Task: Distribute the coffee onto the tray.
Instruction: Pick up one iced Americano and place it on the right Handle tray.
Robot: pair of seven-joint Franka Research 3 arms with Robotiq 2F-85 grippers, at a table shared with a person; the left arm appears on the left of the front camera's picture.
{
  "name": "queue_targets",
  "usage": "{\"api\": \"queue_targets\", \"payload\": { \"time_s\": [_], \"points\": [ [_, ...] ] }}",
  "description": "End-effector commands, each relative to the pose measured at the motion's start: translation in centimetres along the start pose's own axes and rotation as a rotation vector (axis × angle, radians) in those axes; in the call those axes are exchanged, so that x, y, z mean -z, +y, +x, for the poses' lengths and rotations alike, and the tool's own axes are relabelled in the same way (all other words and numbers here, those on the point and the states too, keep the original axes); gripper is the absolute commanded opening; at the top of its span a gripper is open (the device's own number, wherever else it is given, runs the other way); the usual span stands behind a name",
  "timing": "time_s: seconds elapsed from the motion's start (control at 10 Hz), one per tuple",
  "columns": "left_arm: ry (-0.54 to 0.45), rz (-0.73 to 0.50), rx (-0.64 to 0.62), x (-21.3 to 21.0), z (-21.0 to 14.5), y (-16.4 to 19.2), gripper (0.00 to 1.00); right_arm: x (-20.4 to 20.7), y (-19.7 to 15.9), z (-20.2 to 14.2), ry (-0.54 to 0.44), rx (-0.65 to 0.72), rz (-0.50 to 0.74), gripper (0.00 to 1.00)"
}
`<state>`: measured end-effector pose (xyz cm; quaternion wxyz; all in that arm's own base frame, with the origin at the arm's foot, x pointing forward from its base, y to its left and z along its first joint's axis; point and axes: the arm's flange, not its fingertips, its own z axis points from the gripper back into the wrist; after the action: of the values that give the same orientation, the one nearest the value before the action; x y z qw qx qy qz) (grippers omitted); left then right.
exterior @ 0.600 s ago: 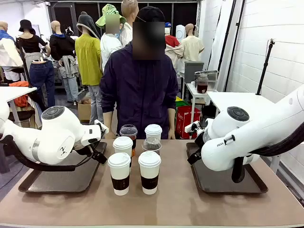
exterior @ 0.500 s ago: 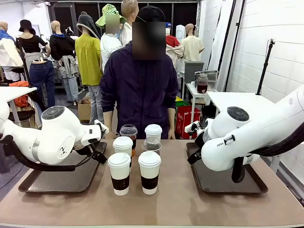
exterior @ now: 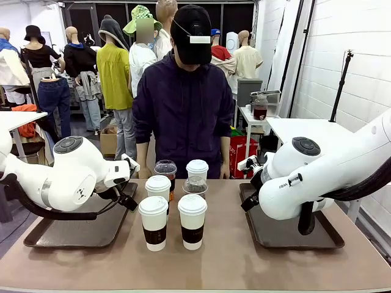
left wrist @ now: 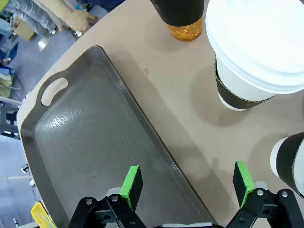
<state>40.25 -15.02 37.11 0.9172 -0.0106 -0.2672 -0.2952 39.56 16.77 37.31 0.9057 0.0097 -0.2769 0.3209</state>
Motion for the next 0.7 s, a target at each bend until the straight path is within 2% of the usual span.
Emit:
{"api": "queue_targets", "payload": {
  "time_s": [0.0,0.6],
  "points": [
    [0.0,0.0,0.0,0.0,0.0,0.01,1.0,0.0,-0.01,0.0,0.0,0.001,0.0,1.0],
    [0.0,0.0,0.0,0.0,0.0,0.01,1.0,0.0,-0.01,0.0,0.0,0.001,0.0,1.0]
  ]
}}
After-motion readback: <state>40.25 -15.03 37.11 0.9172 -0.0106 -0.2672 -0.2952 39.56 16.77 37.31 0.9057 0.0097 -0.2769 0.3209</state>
